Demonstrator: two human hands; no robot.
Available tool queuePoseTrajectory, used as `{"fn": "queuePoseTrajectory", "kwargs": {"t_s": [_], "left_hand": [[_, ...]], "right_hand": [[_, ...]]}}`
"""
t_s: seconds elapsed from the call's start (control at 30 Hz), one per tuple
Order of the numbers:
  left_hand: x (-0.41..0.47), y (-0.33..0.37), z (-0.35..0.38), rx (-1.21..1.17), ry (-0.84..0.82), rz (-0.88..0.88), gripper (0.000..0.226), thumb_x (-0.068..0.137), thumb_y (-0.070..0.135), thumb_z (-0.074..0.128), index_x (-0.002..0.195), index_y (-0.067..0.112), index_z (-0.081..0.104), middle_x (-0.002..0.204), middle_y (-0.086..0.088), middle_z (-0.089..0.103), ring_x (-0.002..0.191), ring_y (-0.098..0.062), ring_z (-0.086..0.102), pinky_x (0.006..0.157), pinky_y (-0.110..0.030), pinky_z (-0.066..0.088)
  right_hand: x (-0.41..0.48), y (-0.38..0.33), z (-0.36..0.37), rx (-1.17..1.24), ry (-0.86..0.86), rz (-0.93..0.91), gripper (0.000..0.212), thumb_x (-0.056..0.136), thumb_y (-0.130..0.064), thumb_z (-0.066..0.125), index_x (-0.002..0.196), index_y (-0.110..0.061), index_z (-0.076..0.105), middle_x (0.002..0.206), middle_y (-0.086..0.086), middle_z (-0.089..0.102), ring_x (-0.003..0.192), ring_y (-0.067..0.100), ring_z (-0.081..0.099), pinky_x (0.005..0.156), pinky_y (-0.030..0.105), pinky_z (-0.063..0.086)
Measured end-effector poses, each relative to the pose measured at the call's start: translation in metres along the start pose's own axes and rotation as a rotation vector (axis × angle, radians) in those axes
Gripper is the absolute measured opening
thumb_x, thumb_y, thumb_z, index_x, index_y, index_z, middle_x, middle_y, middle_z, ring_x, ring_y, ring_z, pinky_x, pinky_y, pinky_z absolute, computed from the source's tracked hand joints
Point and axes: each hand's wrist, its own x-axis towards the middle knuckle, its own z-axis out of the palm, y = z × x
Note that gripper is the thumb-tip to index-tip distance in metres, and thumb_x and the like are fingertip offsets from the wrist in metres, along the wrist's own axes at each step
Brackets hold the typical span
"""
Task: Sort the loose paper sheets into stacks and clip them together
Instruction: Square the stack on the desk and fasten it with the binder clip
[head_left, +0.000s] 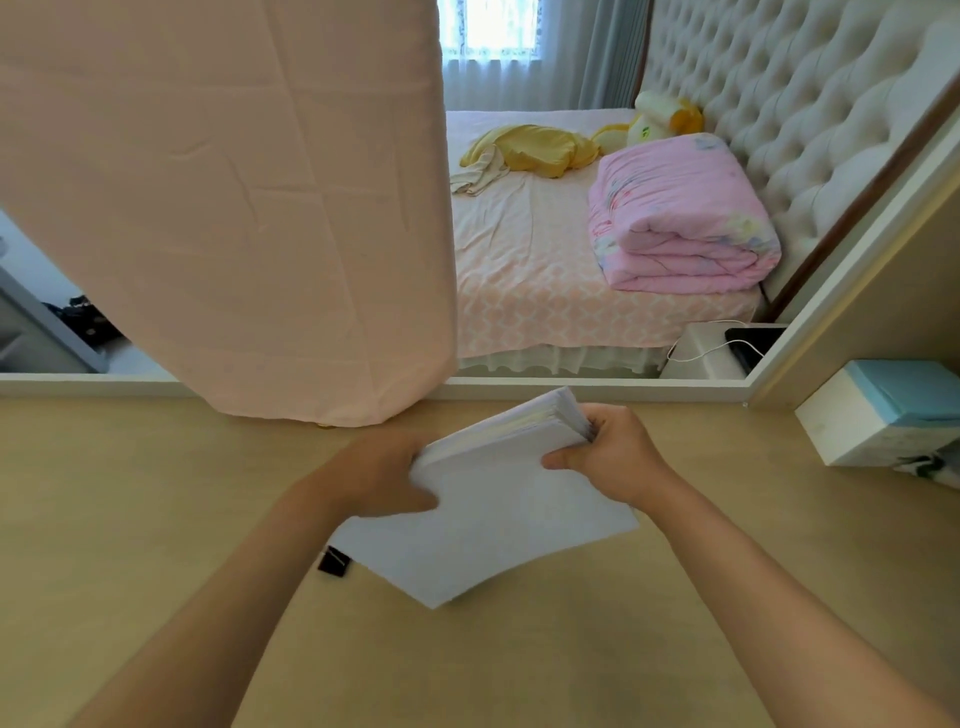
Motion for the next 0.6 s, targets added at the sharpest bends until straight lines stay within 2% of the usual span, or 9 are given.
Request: {"fn": "queuePoseTrajectory", "kwargs": {"t_s": [0.07,0.13,0.17,0.23,0.27,0.33,0.4,0.5,0.6], "left_hand": [[-0.012,-0.03,0.012,-0.068,-0.092,-0.142,0.028,0.068,0.03,0.075,0.093,0.031,0.062,0.082,0.011,0.064,0.078,-0.013,0.061,0.063,-0.025,0.044],[-0.02,-0.049,0.016,-0.322,-0.01,-0.228,0.023,0.067,0.025,0.082,0.084,0.025,0.066,0.075,0.008,0.065,0.071,-0.013,0.064,0.06,-0.024,0.046],[-0.023,-0.054,0.017,-0.505,0.062,-0.266,0.026,0.066,0.026,0.086,0.086,0.023,0.069,0.077,0.007,0.069,0.071,-0.012,0.067,0.061,-0.023,0.05],[-0.027,-0.062,0.02,-0.947,0.069,-0.306,0.056,0.06,0.04,0.09,0.107,0.015,0.071,0.095,0.001,0.076,0.086,-0.017,0.073,0.073,-0.031,0.057],[-0.03,-0.065,0.027,-1.151,-0.006,-0.325,0.071,0.061,0.049,0.088,0.117,0.01,0.068,0.105,-0.006,0.075,0.094,-0.023,0.073,0.078,-0.036,0.058],[-0.039,-0.067,0.051,-1.434,-0.183,-0.417,0.066,0.078,0.051,0.072,0.126,0.007,0.063,0.119,-0.015,0.07,0.108,-0.034,0.068,0.087,-0.044,0.055],[-0.044,-0.065,0.082,-1.496,-0.253,-0.567,0.051,0.084,0.035,0.065,0.125,0.006,0.063,0.119,-0.017,0.07,0.106,-0.035,0.069,0.089,-0.045,0.053],[-0.044,-0.067,0.124,-1.376,-0.286,-0.711,0.048,0.077,0.017,0.072,0.123,0.007,0.059,0.104,-0.013,0.075,0.092,-0.03,0.072,0.076,-0.042,0.058],[-0.043,-0.072,0.146,-1.085,-0.381,-0.698,0.061,0.066,0.018,0.067,0.126,0.019,0.058,0.113,-0.005,0.073,0.105,-0.027,0.068,0.09,-0.045,0.057]], "right_hand": [[-0.003,0.014,-0.003,0.084,-0.001,0.084,0.027,0.064,-0.004,0.088,0.083,-0.02,0.076,0.087,0.002,0.077,0.081,0.023,0.074,0.074,0.043,0.059],[-0.003,0.03,-0.006,0.169,-0.017,0.153,0.031,0.065,0.001,0.087,0.09,-0.013,0.076,0.091,0.004,0.078,0.085,0.027,0.075,0.077,0.047,0.061],[-0.003,0.038,-0.007,0.235,-0.029,0.196,0.033,0.066,0.003,0.086,0.095,-0.009,0.075,0.095,0.007,0.077,0.087,0.03,0.075,0.079,0.049,0.06],[-0.002,0.053,-0.006,0.41,-0.09,0.331,0.039,0.071,0.004,0.082,0.107,-0.002,0.07,0.105,0.015,0.075,0.093,0.035,0.073,0.084,0.054,0.058],[-0.002,0.06,-0.003,0.477,-0.139,0.413,0.04,0.074,0.003,0.08,0.112,-0.001,0.068,0.108,0.016,0.074,0.096,0.037,0.072,0.086,0.054,0.058],[-0.004,0.076,0.007,0.522,-0.192,0.552,0.038,0.08,0.001,0.076,0.116,-0.002,0.065,0.108,0.016,0.074,0.095,0.036,0.073,0.081,0.049,0.059],[-0.006,0.093,0.019,0.51,-0.173,0.65,0.037,0.082,-0.001,0.076,0.116,-0.002,0.063,0.103,0.016,0.075,0.09,0.034,0.074,0.075,0.045,0.059],[-0.011,0.121,0.039,0.418,-0.15,0.732,0.038,0.083,-0.006,0.077,0.118,-0.005,0.062,0.106,0.016,0.074,0.094,0.034,0.072,0.079,0.047,0.058],[-0.019,0.141,0.062,0.174,-0.169,0.681,0.039,0.085,-0.009,0.073,0.12,-0.015,0.058,0.113,0.008,0.069,0.098,0.025,0.067,0.079,0.042,0.056]]}}
